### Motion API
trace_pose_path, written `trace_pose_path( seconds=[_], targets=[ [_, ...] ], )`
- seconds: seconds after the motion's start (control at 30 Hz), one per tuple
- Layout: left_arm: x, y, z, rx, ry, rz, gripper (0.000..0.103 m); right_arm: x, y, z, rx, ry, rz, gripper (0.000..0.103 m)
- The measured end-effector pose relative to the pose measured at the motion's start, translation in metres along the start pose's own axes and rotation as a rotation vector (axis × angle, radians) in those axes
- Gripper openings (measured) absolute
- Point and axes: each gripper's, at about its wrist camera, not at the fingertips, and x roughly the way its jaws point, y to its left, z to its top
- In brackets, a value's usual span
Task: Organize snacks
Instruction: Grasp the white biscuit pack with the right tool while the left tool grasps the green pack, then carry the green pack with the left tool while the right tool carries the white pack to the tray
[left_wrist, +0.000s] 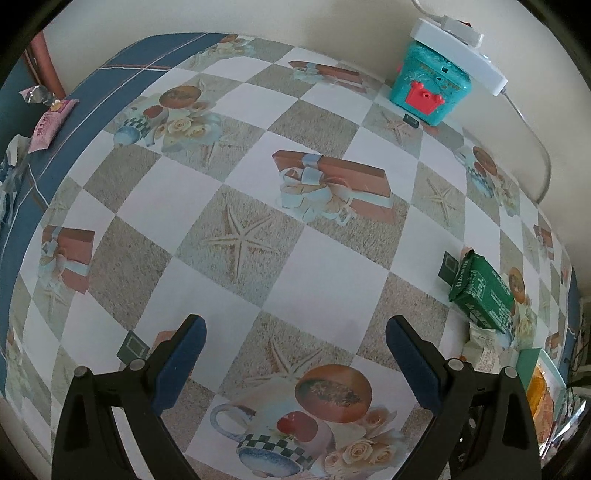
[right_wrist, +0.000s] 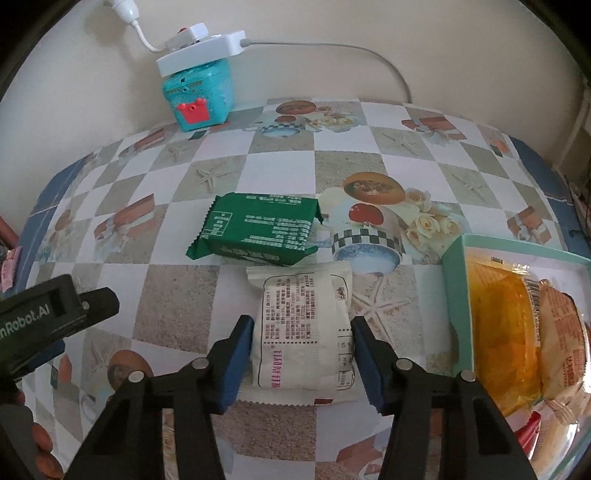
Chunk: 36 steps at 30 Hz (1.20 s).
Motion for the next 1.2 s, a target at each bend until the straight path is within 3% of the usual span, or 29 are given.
trace_pose_path(
  seconds=[0.43, 0.7, 0.8, 0.97, 1.2],
  targets=[
    [-0.003, -0.017, 0.001, 0.034, -0.006, -0.037, 0.098, -0.019, -0.023, 0.007, 0.054, -0.025, 0.029, 0.055],
    [-0.006, -0.036, 0.004, 0.059, -0.024, -0.106, 0.098, -0.049, -0.042, 0.018, 0.087, -0.100, 0.039, 0.055],
    [-0.006, -0.059, 0.001, 0.109, -0.050, -0.118, 0.098, -0.067, -0.058, 0.024, 0.114, -0.152, 0.014, 0.055],
    [-0.003, -0.110, 0.001, 0.219, -0.062, -0.210, 0.098, -0.087, -0.090, 0.029, 0.182, -0.199, 0.000, 0.055],
    [0.010, -0.149, -0.001, 0.349, -0.071, -0.159, 0.098, -0.095, -0.121, 0.030, 0.254, -0.215, -0.003, 0.055]
  ],
)
